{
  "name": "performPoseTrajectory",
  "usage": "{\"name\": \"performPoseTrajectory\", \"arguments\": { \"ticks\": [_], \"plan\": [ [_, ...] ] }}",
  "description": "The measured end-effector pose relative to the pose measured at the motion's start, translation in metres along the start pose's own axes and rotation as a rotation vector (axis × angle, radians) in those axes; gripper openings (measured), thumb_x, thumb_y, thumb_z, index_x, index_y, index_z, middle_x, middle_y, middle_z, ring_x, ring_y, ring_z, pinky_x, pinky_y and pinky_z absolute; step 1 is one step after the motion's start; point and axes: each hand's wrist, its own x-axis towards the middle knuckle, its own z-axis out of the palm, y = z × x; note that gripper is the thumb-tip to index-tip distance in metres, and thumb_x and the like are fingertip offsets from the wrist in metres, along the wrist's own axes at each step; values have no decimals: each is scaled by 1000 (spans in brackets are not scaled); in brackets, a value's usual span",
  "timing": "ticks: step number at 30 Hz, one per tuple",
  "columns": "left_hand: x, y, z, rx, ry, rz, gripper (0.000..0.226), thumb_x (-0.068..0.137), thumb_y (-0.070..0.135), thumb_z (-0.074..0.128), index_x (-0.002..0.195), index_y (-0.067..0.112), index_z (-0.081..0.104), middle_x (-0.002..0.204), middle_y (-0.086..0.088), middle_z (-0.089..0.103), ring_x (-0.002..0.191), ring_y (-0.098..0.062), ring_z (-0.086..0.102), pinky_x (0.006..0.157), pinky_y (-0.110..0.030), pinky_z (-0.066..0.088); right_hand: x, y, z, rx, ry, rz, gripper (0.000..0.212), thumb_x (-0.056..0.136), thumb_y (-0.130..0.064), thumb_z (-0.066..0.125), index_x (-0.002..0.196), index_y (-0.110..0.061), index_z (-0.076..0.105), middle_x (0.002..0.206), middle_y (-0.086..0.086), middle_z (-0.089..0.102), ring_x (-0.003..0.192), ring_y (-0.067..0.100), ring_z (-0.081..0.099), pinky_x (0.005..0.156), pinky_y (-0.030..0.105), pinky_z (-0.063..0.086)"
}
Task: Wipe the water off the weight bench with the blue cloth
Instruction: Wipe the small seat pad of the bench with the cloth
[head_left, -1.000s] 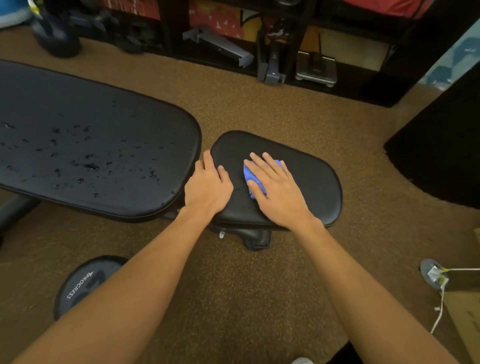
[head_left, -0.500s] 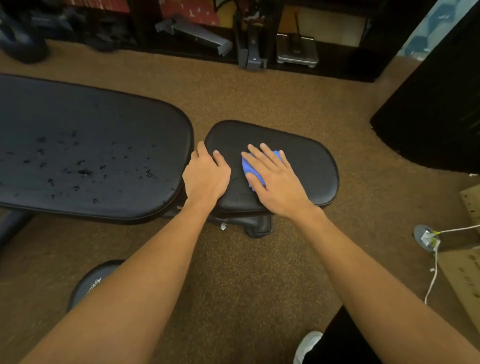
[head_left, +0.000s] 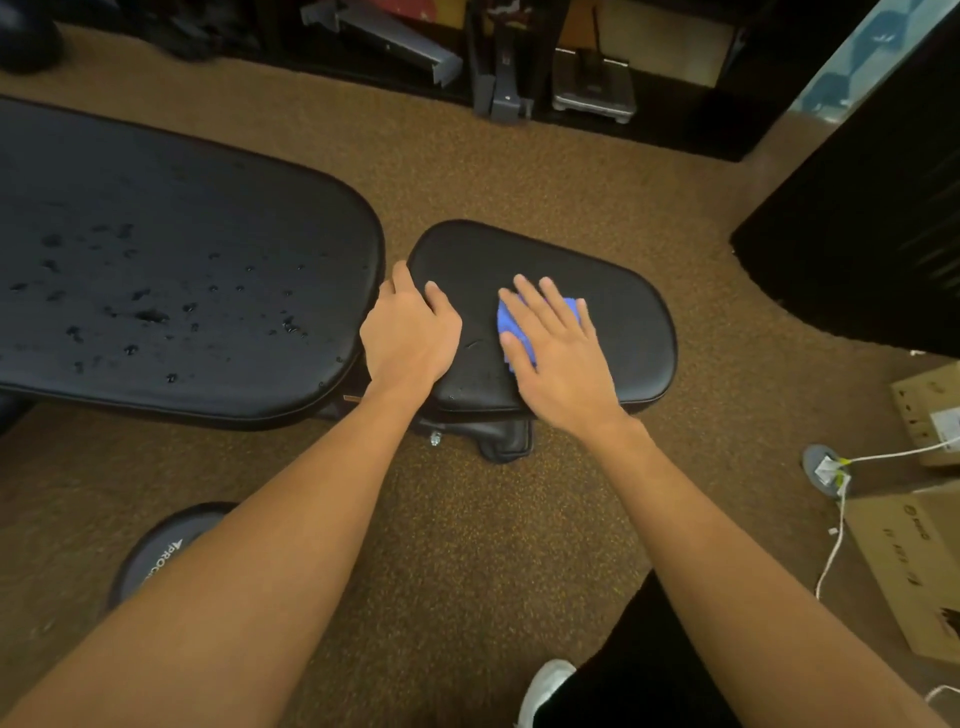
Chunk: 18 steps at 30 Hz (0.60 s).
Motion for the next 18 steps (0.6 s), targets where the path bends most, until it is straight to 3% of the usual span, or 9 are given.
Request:
{"name": "performPoseTrajectory", "arguments": {
  "ticks": [4, 9, 11, 15, 18],
  "plan": [
    [1, -1, 1, -5, 8, 7, 58, 108, 37, 40, 159, 9, 38, 149, -18, 57, 130, -38, 58, 105, -48, 45, -23, 25, -7, 9, -3, -106, 54, 114, -44, 34, 165, -28, 36, 175, -8, 26, 164, 13, 9, 134, 43, 7],
    [2, -3, 3, -21, 31, -2, 58, 108, 38, 40, 159, 11, 40, 143, -17, 62, 130, -37, 59, 106, -49, 45, 1, 15, 1, -29, 89, 172, 57, 113, -44, 29, 165, -23, 35, 175, -2, 25, 164, 23, 12, 133, 52, 10],
    [2, -3, 3, -31, 43, -1, 57, 107, 38, 40, 158, 11, 42, 139, -17, 65, 127, -37, 61, 104, -48, 46, 3, -2, 7, -46, 93, 118, 58, 113, -44, 28, 165, -22, 36, 175, -2, 26, 164, 24, 13, 132, 53, 9],
    [1, -3, 4, -30, 55, 0, 56, 108, 36, 41, 157, 11, 43, 136, -17, 67, 125, -36, 62, 103, -45, 47, -21, 3, 5, -50, 43, -168, 54, 113, -44, 32, 164, -24, 39, 173, -5, 30, 164, 18, 15, 133, 48, 11],
    [2, -4, 3, -51, 42, -1, 58, 108, 37, 41, 160, 12, 40, 139, -16, 65, 129, -35, 61, 106, -46, 47, -19, 22, -1, -35, 58, -85, 53, 113, -44, 34, 164, -27, 39, 174, -5, 29, 164, 18, 13, 133, 47, 12]
  ]
}}
